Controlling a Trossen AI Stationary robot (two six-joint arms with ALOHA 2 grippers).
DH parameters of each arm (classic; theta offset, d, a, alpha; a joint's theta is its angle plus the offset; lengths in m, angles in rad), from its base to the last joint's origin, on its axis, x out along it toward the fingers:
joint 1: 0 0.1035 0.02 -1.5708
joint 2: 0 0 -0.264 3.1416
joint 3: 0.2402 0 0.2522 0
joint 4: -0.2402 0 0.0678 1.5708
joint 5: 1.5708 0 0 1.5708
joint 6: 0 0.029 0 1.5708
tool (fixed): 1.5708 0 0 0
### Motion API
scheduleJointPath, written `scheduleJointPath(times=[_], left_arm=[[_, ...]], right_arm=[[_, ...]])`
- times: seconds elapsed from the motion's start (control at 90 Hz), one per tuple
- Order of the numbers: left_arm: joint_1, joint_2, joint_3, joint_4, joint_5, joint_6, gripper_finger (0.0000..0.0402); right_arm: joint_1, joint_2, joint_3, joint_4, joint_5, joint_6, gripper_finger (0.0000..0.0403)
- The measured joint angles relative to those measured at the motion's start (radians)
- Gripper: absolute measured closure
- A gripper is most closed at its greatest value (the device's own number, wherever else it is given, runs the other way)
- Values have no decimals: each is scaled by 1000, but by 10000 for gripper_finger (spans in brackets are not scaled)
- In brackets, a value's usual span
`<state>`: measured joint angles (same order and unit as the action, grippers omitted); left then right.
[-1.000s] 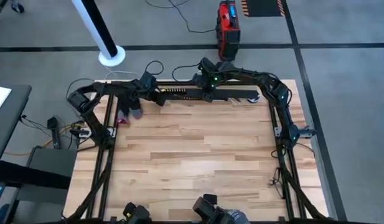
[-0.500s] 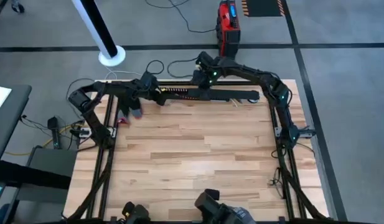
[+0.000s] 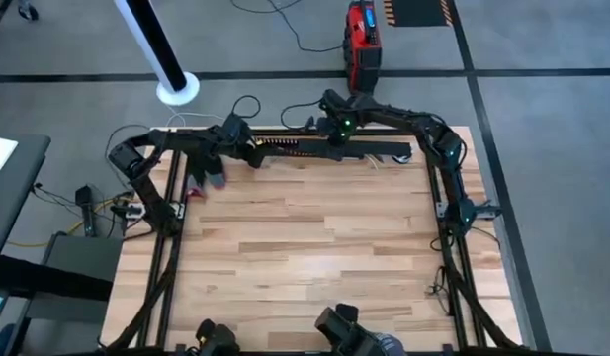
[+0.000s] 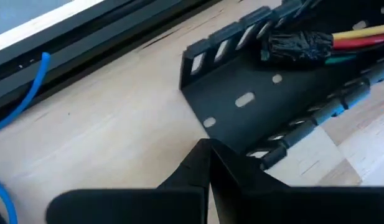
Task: Ziptie cables
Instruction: Close the black cable duct
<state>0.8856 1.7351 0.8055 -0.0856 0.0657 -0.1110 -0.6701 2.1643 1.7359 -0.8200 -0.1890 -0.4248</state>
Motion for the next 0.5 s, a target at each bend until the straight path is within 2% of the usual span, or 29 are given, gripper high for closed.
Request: scheduleJointPath(times=[0.222, 0.5], left_arm=[[-2, 0, -1, 4, 2, -1, 402], [1, 0, -1, 5, 7, 13, 402]], right_arm=[[16, 8, -2, 64, -33, -28, 403], [20, 26, 56, 57, -49, -28, 403]])
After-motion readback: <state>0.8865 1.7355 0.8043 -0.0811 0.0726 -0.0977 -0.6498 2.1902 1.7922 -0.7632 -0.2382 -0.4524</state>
